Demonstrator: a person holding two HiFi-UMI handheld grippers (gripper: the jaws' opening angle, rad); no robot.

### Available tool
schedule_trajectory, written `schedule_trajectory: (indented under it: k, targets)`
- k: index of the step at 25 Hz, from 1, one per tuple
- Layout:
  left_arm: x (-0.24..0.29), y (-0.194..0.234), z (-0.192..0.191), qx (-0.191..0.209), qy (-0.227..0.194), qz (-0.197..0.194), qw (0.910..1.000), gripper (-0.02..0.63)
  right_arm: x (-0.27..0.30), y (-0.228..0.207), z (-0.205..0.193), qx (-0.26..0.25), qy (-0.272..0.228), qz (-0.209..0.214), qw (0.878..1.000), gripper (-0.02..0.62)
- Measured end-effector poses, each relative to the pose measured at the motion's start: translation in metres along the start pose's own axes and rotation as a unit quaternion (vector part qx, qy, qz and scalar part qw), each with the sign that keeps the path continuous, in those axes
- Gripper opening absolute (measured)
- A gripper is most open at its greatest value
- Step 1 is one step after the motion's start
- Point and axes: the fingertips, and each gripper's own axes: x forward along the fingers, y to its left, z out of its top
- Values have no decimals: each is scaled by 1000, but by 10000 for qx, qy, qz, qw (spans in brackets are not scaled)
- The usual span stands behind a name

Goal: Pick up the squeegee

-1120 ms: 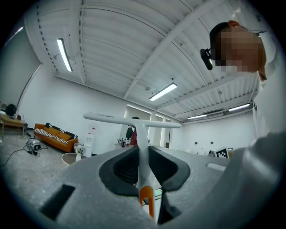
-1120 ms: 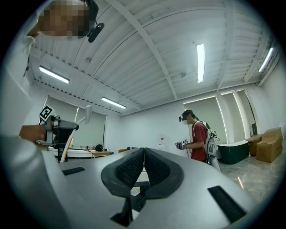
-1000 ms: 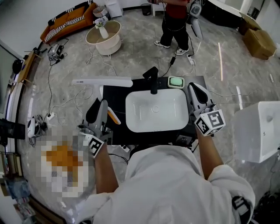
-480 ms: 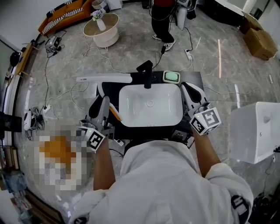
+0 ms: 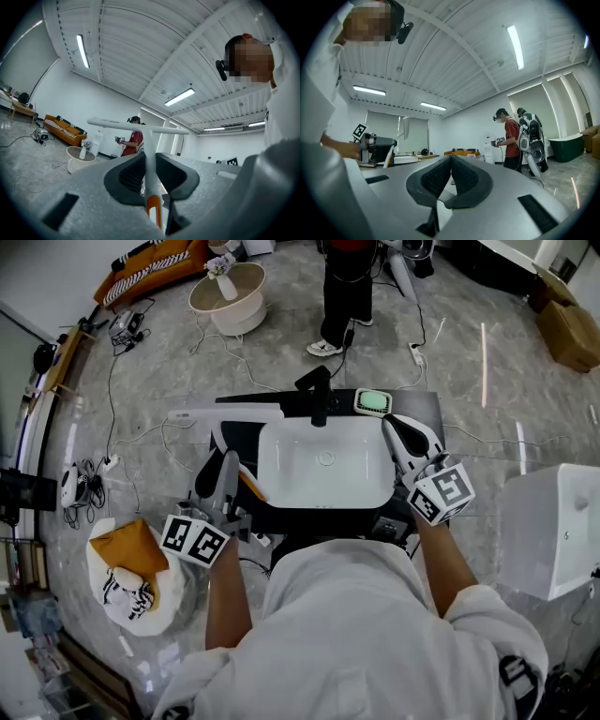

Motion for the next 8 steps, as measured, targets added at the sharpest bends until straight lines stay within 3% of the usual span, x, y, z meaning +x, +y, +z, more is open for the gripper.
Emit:
schedule_trajectory:
  k: [8]
  targets:
    - [-6,-2,-25,-42,123,329,9994,83,4,-3,-24,213,122,223,9994,14]
